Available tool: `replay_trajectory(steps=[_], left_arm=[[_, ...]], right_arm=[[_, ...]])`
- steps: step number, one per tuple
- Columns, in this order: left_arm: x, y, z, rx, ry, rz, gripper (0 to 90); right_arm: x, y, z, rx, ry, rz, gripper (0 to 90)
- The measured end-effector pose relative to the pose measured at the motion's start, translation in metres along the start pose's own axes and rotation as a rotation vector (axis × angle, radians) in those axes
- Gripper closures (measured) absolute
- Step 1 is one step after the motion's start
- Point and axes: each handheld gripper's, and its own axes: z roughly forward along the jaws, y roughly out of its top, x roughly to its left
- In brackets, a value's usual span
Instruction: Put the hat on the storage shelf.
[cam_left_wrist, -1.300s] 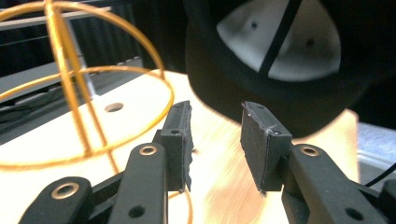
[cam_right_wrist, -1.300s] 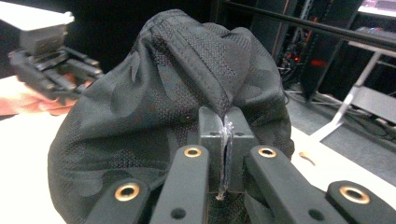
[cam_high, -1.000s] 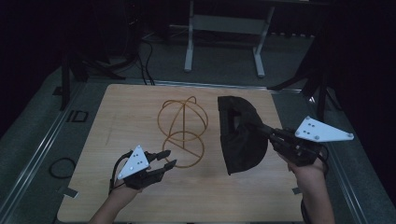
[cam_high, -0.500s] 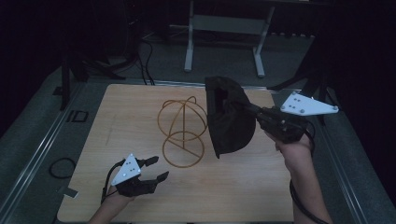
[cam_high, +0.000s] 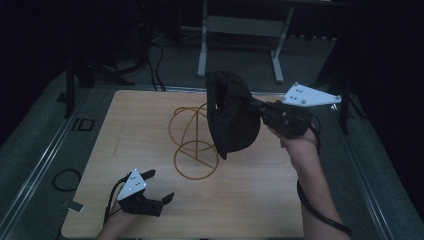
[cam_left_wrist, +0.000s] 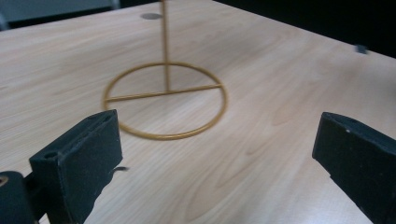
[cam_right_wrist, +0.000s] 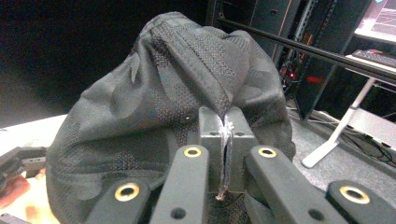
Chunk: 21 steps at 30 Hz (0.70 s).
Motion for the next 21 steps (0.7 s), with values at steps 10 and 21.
replay_trajectory(steps=[10,21], left_arm=[[0.007,-0.013,-0.005,-0.002,0.006,-0.04,2.1],[0.009,-0.018,-0.003,0.004,0.016,-0.054,2.1]], right_arm=[[0.002,0.003,0.023,0.037,0.013,0.003,88.7],[0.011,0.002,0.048,0.105,0.051,-0.015,88.6]])
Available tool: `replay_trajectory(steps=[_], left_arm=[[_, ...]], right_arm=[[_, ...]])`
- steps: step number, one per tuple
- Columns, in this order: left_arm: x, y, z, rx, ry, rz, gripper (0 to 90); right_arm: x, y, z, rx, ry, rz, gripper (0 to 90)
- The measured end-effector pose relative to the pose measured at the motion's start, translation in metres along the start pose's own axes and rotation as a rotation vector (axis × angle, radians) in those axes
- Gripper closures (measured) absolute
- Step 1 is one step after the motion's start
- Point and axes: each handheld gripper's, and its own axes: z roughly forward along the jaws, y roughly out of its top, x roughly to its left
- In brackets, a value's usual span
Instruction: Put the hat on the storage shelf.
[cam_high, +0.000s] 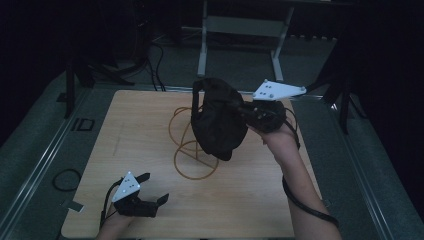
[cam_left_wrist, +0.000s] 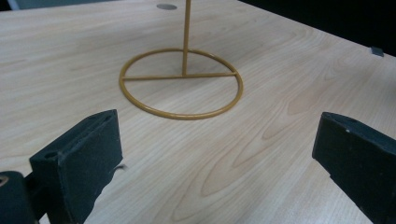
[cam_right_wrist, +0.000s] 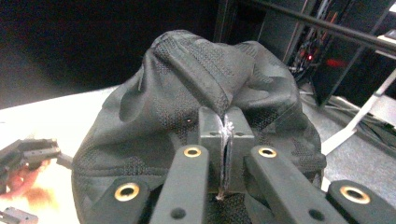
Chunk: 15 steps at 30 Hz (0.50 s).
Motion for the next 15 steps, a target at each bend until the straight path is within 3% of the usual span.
replay_trajectory(steps=[4,15], left_arm=[[-0.001,-0.002,0.001,0.004,0.005,0.003,2.1],[0.001,-0.005,0.002,0.003,0.001,-0.006,2.1]], right_arm=[[0.001,-0.003,0.011,0.039,0.006,-0.001,88.6],[0.001,-0.012,0.033,0.083,0.038,0.02,88.6]])
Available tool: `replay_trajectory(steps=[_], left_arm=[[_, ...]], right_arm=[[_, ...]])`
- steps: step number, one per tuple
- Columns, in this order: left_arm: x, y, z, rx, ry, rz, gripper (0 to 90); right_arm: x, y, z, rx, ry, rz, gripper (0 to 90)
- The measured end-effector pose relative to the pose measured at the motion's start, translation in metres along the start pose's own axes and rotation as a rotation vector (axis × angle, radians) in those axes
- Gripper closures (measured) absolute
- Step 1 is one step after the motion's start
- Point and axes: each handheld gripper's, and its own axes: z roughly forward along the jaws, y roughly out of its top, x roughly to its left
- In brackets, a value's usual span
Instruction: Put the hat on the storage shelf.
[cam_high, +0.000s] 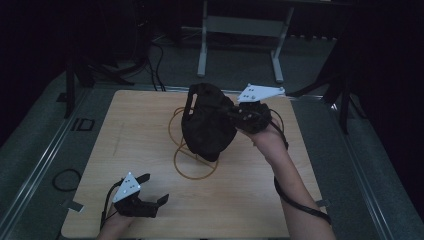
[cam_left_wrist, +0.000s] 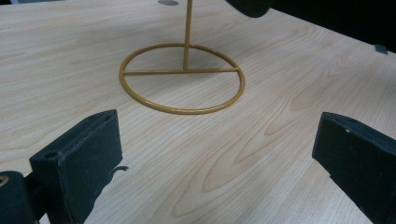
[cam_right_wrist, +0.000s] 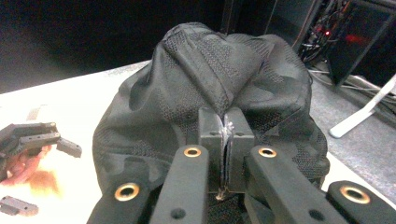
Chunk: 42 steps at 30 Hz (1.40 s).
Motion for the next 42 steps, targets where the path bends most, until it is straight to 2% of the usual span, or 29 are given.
replay_trajectory(steps=[17,21,26,30,31,32,33,34,35,38,42], left_arm=[[-0.002,-0.002,0.0,-0.009,0.01,0.013,2.1],[-0.001,-0.002,-0.001,-0.014,0.01,0.008,2.1],[-0.001,-0.002,-0.002,-0.019,0.012,0.003,2.1],[-0.001,-0.002,-0.002,-0.024,0.01,0.002,2.1],[-0.001,-0.002,-0.002,-0.026,0.009,-0.001,2.1],[-0.001,-0.002,-0.002,-0.026,0.009,-0.001,2.1],[-0.001,-0.002,-0.002,-0.022,0.009,-0.001,2.1],[-0.001,-0.002,-0.002,-0.022,0.009,-0.001,2.1],[-0.001,-0.003,-0.002,-0.023,0.008,-0.003,2.1],[-0.001,-0.002,-0.002,-0.026,0.008,-0.005,2.1],[-0.001,-0.002,-0.002,-0.028,0.009,-0.005,2.1]], right_arm=[[0.009,-0.005,0.038,0.072,0.019,-0.012,88.4],[0.01,-0.005,0.04,0.071,0.017,-0.006,87.9],[0.01,-0.005,0.041,0.078,0.002,-0.017,80.2],[0.009,-0.009,0.046,0.084,0.003,-0.001,74.0],[0.007,-0.01,0.047,0.075,0.022,0.022,68.4],[0.007,-0.01,0.047,0.075,0.022,0.022,68.4],[0.007,-0.01,0.046,0.075,0.01,0.03,62.6],[0.007,-0.01,0.046,0.075,0.01,0.03,62.6],[0.007,-0.009,0.045,0.074,0.011,0.028,57.5],[0.007,-0.007,0.044,0.071,0.005,0.024,54.9],[0.005,-0.006,0.039,0.061,0.006,0.042,50.1]])
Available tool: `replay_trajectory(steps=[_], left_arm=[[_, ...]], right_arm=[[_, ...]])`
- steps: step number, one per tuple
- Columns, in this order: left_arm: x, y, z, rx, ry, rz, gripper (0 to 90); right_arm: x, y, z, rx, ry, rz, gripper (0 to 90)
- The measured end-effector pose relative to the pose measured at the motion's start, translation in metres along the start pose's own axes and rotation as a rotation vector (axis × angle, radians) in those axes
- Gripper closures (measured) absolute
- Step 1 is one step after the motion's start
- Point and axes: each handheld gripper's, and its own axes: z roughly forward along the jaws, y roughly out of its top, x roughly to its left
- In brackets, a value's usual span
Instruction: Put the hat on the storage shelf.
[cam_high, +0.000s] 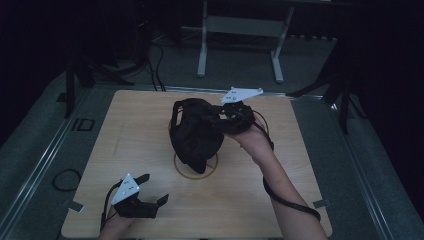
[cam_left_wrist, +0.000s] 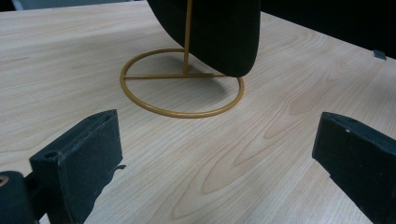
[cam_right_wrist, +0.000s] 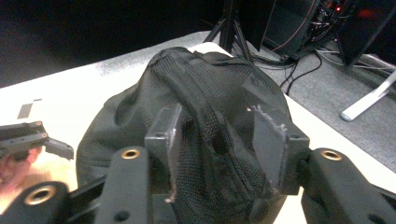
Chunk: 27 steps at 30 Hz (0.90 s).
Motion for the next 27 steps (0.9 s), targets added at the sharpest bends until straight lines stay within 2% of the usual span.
replay_trajectory(steps=[9,13,14,18,21,23,27], left_arm=[[0.0,0.0,0.001,0.005,-0.001,-0.001,2.1],[0.0,-0.001,0.002,0.012,-0.005,0.001,2.1],[0.0,-0.001,0.002,0.013,-0.003,0.003,2.1],[0.0,-0.002,0.002,0.013,-0.002,0.001,2.1],[0.0,-0.002,0.001,0.015,-0.001,0.0,2.1],[0.0,-0.002,0.001,0.011,-0.002,-0.001,2.1],[0.001,-0.003,0.001,0.015,0.003,0.002,2.1]], right_arm=[[-0.003,-0.008,-0.005,0.016,0.022,0.025,36.2],[-0.007,-0.014,-0.007,-0.004,0.07,0.077,23.6],[-0.008,-0.015,-0.007,-0.006,0.078,0.076,20.0],[-0.01,-0.021,-0.009,0.006,0.079,0.056,14.1],[-0.012,-0.025,-0.01,0.013,0.074,0.047,14.0],[-0.013,-0.027,-0.012,0.011,0.047,0.033,14.0],[-0.017,-0.032,-0.016,0.002,0.024,0.032,14.1]])
